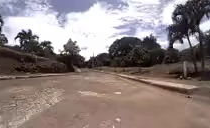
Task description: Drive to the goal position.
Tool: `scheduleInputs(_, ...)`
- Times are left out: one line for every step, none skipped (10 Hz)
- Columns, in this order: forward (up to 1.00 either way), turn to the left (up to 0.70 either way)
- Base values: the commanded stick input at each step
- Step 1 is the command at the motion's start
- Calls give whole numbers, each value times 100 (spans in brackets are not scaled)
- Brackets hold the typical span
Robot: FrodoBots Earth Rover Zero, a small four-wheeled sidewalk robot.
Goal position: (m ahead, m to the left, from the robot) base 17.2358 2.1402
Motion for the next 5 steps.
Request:
scheduleInputs(100,-27)
scheduleInputs(100,-17)
scheduleInputs(100,0)
scheduleInputs(100,0)
scheduleInputs(100,0)
